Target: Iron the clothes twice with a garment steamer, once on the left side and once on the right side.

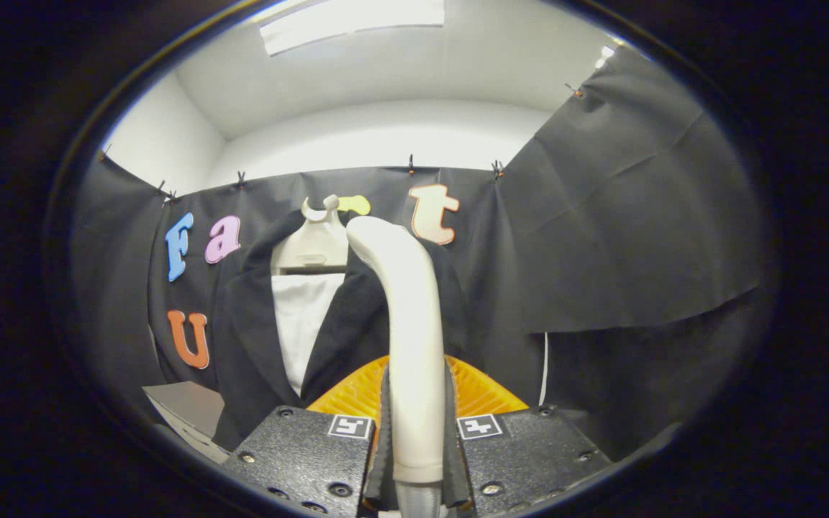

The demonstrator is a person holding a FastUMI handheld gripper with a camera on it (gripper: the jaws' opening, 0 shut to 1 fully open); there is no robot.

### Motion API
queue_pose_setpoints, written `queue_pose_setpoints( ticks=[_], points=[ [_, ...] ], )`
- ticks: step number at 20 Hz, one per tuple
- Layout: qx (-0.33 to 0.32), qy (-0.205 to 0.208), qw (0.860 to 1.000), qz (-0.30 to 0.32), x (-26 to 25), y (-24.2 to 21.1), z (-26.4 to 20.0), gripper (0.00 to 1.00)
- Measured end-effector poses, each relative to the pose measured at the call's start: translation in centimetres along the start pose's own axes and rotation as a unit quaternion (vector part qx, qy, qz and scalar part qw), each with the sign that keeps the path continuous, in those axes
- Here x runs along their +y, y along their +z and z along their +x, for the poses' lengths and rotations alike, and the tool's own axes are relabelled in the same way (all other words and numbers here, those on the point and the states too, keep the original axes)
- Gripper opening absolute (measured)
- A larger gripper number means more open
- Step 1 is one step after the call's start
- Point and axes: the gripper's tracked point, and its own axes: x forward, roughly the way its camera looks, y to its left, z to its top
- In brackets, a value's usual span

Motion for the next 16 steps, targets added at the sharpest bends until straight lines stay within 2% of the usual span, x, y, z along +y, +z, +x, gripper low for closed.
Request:
queue_pose_setpoints(
  ticks=[5,9,16],
  points=[
    [-0.013,-0.041,0.999,-0.029,0.2,1.9,3.9,0.30],
    [-0.010,-0.044,0.998,-0.048,1.1,1.8,5.8,0.30],
    [0.001,-0.057,0.996,-0.068,1.1,-0.3,4.6,0.30]
  ],
)
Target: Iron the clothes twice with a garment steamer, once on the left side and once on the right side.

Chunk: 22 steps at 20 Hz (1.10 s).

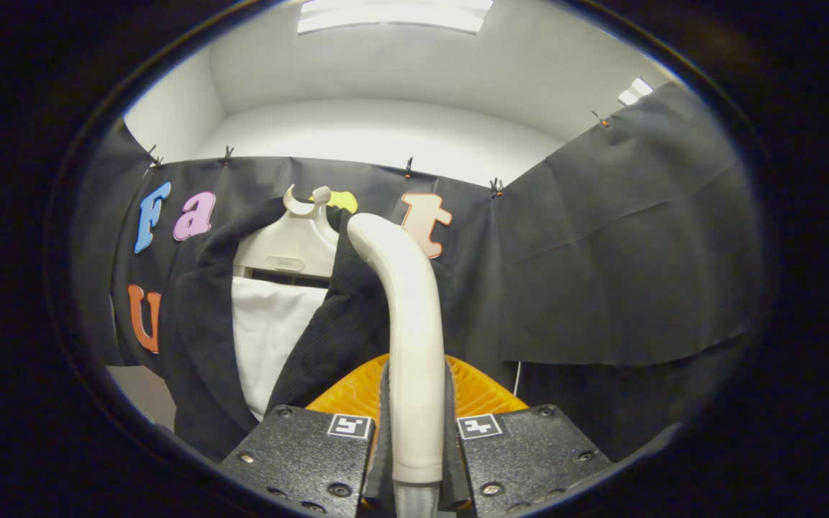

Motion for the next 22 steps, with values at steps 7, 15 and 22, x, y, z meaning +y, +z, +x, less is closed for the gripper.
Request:
queue_pose_setpoints(
  ticks=[7,15,22],
  points=[
    [0.028,-0.006,1.000,-0.011,-0.4,-2.7,-2.1,0.30],
    [0.069,-0.014,0.997,-0.027,-0.4,-6.5,-5.5,0.30],
    [0.102,-0.014,0.994,-0.045,-0.4,-10.1,-8.7,0.30]
  ],
)
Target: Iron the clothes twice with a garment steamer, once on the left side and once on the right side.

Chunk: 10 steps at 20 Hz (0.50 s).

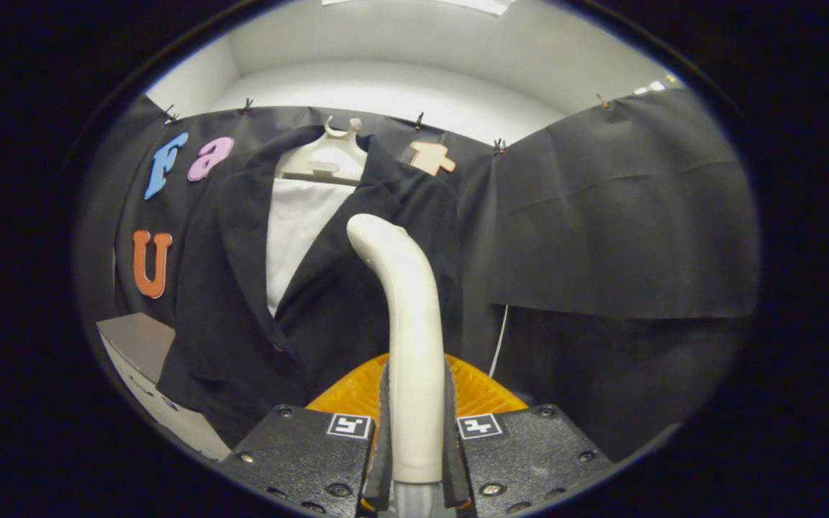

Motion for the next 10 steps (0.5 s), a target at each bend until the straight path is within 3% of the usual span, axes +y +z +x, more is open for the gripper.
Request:
queue_pose_setpoints(
  ticks=[10],
  points=[
    [0.054,0.014,0.998,-0.013,1.2,-6.5,-2.4,0.30]
  ],
)
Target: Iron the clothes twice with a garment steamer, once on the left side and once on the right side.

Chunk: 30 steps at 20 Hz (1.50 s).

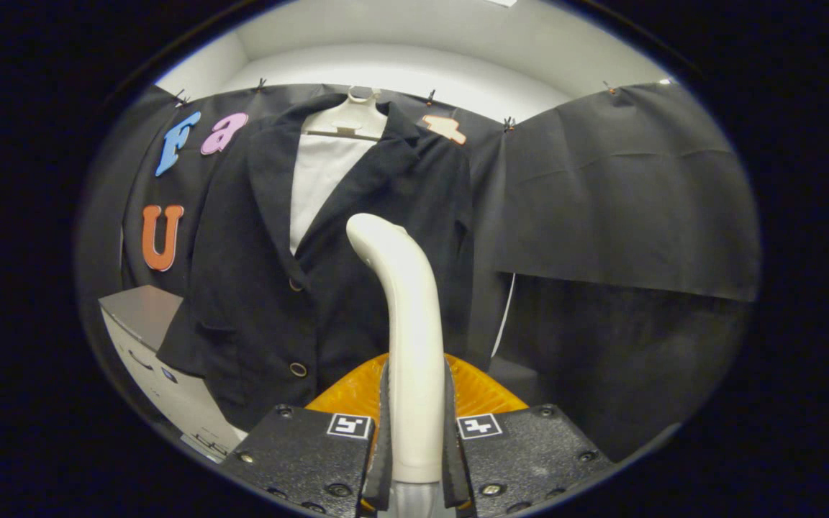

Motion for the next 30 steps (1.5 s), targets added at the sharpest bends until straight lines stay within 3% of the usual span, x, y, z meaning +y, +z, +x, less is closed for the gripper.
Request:
queue_pose_setpoints(
  ticks=[15,30],
  points=[
    [0.078,0.019,0.996,-0.036,2.2,-11.1,-2.9,0.30],
    [0.197,0.019,0.977,-0.078,3.1,-24.3,-5.9,0.31]
  ],
)
